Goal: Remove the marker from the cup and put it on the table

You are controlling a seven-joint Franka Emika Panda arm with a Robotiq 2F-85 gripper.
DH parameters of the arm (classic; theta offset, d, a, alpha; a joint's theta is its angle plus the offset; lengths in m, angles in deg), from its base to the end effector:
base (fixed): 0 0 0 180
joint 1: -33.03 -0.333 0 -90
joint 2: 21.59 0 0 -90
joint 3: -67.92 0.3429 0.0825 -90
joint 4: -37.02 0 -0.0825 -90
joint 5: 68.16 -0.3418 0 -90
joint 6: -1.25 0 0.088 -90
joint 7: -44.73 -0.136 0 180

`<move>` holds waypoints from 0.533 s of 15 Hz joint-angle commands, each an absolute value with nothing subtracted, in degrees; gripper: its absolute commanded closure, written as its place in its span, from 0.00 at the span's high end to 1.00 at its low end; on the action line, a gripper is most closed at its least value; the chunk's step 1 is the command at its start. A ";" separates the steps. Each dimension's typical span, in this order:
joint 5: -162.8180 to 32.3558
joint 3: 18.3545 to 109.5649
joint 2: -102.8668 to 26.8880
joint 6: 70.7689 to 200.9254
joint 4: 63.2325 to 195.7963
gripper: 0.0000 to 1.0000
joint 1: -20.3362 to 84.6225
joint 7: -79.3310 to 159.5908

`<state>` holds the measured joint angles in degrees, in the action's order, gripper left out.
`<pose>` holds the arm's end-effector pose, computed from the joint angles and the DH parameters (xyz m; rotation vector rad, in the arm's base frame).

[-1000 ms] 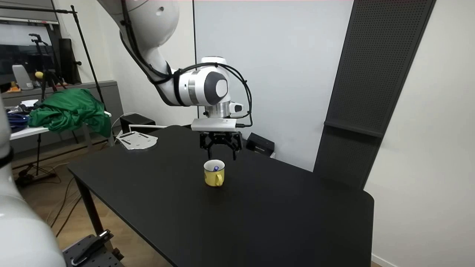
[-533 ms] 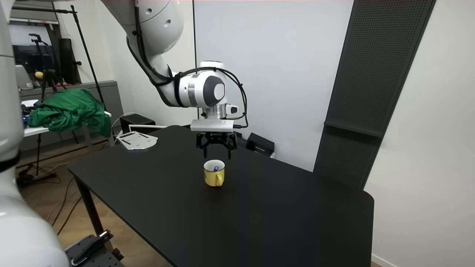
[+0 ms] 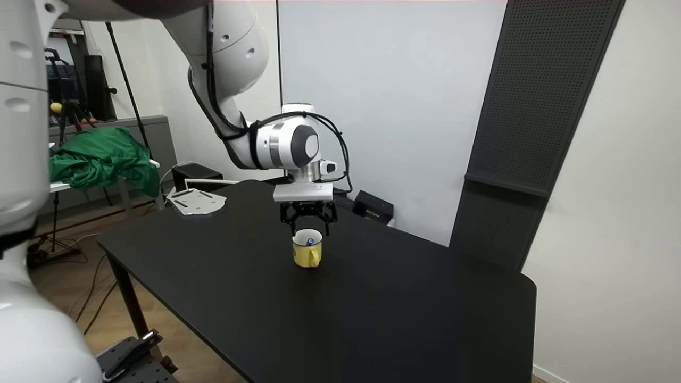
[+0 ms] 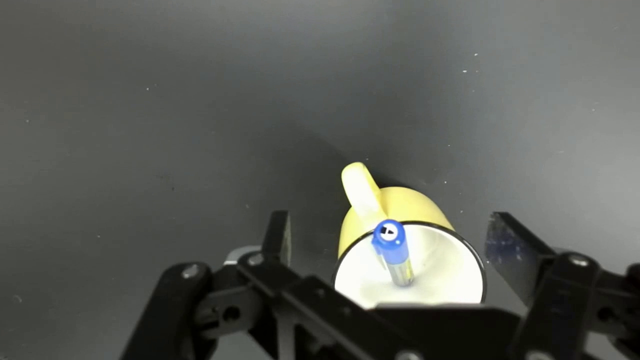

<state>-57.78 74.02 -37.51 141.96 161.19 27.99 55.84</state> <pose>0.5363 0.1011 0.2968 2.9510 0.7908 0.0216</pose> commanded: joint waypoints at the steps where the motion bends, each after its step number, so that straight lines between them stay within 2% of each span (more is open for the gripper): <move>1: -55.52 73.27 -40.16 142.77 159.09 1.00 26.81 54.35; 2: -55.20 73.27 -40.55 142.88 158.95 1.00 26.70 54.43; 3: -55.50 73.42 -40.96 143.23 158.89 0.75 26.75 54.81; 4: -55.54 73.43 -41.24 143.35 158.85 0.74 26.71 54.98; 8: -55.80 73.46 -42.18 144.06 158.54 0.45 26.66 55.26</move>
